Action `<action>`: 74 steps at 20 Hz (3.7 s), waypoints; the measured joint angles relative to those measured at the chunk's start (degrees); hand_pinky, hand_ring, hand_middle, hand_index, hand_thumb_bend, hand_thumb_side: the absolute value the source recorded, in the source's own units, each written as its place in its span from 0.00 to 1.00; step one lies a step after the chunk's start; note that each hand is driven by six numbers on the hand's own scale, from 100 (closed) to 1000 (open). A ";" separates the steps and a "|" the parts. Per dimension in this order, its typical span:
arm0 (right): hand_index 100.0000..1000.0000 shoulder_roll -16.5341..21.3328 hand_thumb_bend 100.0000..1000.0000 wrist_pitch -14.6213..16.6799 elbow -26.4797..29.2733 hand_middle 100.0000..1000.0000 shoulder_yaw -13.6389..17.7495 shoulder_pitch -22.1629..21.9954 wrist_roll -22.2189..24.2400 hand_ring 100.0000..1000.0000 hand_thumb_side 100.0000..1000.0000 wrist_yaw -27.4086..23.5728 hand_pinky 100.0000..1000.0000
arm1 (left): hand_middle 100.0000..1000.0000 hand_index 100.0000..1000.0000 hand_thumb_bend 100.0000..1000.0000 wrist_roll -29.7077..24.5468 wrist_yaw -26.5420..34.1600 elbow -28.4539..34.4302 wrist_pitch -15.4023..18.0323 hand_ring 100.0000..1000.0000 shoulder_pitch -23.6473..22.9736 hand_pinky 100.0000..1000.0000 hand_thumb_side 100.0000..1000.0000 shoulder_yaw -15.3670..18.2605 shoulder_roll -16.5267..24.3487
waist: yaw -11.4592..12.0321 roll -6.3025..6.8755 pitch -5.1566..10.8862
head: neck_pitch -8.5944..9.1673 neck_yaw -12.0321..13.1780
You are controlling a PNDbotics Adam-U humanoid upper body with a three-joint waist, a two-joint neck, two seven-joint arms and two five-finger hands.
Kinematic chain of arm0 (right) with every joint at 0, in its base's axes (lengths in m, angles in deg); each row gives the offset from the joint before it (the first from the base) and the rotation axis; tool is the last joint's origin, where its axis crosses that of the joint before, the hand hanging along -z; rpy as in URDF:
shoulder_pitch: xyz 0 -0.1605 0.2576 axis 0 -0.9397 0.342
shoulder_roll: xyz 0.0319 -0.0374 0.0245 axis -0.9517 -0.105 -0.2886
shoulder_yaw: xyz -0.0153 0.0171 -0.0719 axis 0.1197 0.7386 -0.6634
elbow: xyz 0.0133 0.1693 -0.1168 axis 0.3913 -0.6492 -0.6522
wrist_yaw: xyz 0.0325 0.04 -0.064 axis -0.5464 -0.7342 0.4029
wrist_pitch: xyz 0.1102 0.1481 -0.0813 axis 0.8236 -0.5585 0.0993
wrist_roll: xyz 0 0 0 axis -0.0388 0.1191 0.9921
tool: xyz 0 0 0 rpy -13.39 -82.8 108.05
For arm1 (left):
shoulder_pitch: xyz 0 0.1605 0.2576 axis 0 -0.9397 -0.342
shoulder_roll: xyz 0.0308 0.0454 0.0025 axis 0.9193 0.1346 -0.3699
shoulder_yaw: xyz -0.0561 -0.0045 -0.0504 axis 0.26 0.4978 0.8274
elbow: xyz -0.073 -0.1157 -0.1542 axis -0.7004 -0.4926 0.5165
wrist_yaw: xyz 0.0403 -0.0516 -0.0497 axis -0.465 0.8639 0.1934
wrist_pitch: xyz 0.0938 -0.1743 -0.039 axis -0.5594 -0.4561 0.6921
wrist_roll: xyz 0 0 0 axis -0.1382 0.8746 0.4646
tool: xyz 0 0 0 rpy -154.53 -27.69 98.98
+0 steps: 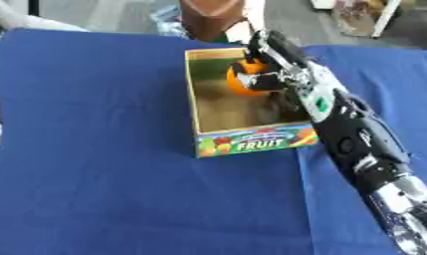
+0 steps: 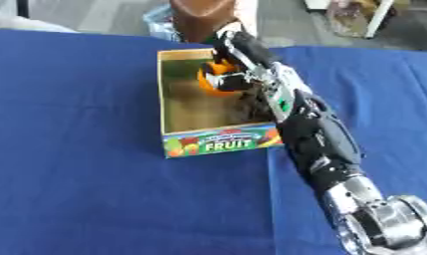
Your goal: Pick up objects on the table and place them in the box.
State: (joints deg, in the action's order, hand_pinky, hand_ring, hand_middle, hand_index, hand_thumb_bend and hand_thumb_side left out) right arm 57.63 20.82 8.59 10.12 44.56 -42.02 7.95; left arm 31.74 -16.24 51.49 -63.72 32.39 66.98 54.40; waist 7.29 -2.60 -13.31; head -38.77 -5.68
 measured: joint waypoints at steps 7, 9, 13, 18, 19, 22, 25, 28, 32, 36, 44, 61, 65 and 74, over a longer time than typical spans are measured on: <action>0.63 -0.26 0.00 -0.64 -0.66 0.47 -0.37 -0.25 0.77 0.92 0.14 3.05 0.66 | 0.37 0.69 0.12 0.01 0.00 0.00 -0.02 0.44 0.03 0.52 0.00 0.00 -0.09 | -0.44 0.00 0.05 | -0.01 -0.02; 0.80 -0.26 0.00 -0.74 -0.67 0.74 -0.38 -0.39 1.28 1.00 0.15 3.52 0.79 | 0.37 0.69 0.12 0.01 0.00 0.00 -0.03 0.44 0.01 0.52 0.00 0.00 -0.10 | -0.55 0.00 0.08 | -0.01 -0.01; 0.89 -0.24 0.00 -0.24 -0.52 0.86 -0.39 -0.96 2.23 1.00 0.10 3.86 0.88 | 0.37 0.69 0.11 0.06 -0.02 0.00 -0.09 0.44 -0.19 0.52 0.00 0.02 -0.12 | -1.20 0.10 0.14 | -0.07 0.14; 0.90 0.12 0.00 0.81 1.34 0.87 -0.32 -1.58 2.53 1.00 0.09 2.93 0.90 | 0.37 0.69 0.11 0.28 -0.14 0.01 -0.31 0.44 -0.71 0.52 0.00 0.04 -0.14 | -1.85 0.41 0.16 | -0.50 0.58; 0.90 0.24 0.00 0.95 1.79 0.87 -0.32 -1.75 2.59 1.00 0.09 2.54 0.90 | 0.37 0.69 0.11 0.30 -0.15 0.01 -0.33 0.44 -0.88 0.52 0.00 0.06 -0.14 | -2.04 0.43 0.18 | -0.53 0.69; 0.90 0.88 0.00 1.53 3.34 0.87 -0.35 -2.12 2.59 1.00 0.03 0.97 0.90 | 0.37 0.69 0.11 0.45 -0.22 0.01 -0.49 0.44 -1.57 0.52 0.00 0.23 -0.27 | -3.03 0.65 0.54 | -0.93 1.19; 0.89 2.17 0.00 2.08 5.98 0.86 -0.68 -2.67 2.48 1.00 0.00 -1.60 0.89 | 0.37 0.69 0.11 0.54 -0.31 0.02 -0.59 0.44 -2.09 0.52 0.00 0.36 -0.52 | -3.71 0.76 1.28 | -1.08 1.70; 0.89 3.22 0.00 2.26 8.49 0.86 -1.04 -3.22 2.50 1.00 0.00 -4.41 0.89 | 0.37 0.69 0.11 0.64 -0.39 0.02 -0.70 0.44 -2.55 0.52 0.00 0.39 -0.53 | -4.25 0.75 1.58 | -1.49 2.15; 0.89 4.47 0.00 2.26 11.12 0.86 -1.99 -3.53 3.42 1.00 0.00 -8.32 0.89 | 0.37 0.69 0.11 0.79 -0.46 0.03 -0.81 0.44 -3.06 0.52 0.00 0.68 -0.53 | -4.55 0.76 1.85 | -1.53 2.64; 0.90 5.32 0.00 2.19 12.56 0.86 -3.03 -3.54 5.90 1.00 0.02 -11.75 0.89 | 0.37 0.69 0.11 0.80 -0.56 0.04 -0.80 0.44 -3.14 0.52 0.00 0.69 -0.53 | -4.75 0.85 2.02 | -1.53 2.85; 0.91 5.83 0.00 2.69 12.29 0.86 -3.91 -4.00 11.59 1.00 0.10 -12.71 0.89 | 0.37 0.69 0.11 0.80 -0.72 0.05 -0.80 0.44 -3.17 0.52 0.00 0.70 -0.53 | -4.75 0.88 2.03 | -1.53 3.04; 0.69 3.77 0.09 -0.84 4.56 0.75 -2.72 -3.94 6.65 0.96 0.17 -0.99 0.80 | 0.37 0.69 0.11 0.77 -0.75 0.07 -0.78 0.45 -3.14 0.52 0.00 0.70 -0.54 | -4.13 1.15 1.69 | -1.51 2.74; 0.38 3.20 0.20 -3.47 4.97 0.60 -1.14 -3.94 3.45 0.81 0.11 1.73 0.72 | 0.37 0.69 0.11 0.76 -0.75 0.07 -0.79 0.45 -3.13 0.52 0.00 0.69 -0.57 | -4.10 1.33 1.55 | -1.51 2.74; 0.30 2.88 0.20 -7.69 7.74 0.52 0.32 -4.00 -4.61 0.73 0.07 3.07 0.63 | 0.37 0.69 0.11 0.76 -0.75 0.07 -0.79 0.45 -3.13 0.52 0.00 0.69 -0.59 | -4.12 1.39 1.46 | -1.50 2.82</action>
State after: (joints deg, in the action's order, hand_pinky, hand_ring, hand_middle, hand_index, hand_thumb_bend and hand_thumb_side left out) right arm 60.50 13.13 16.33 10.44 40.56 -46.63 11.02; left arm 32.50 -16.99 51.56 -64.51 29.25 67.68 53.81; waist 3.17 -1.21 -11.86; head -40.27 -2.86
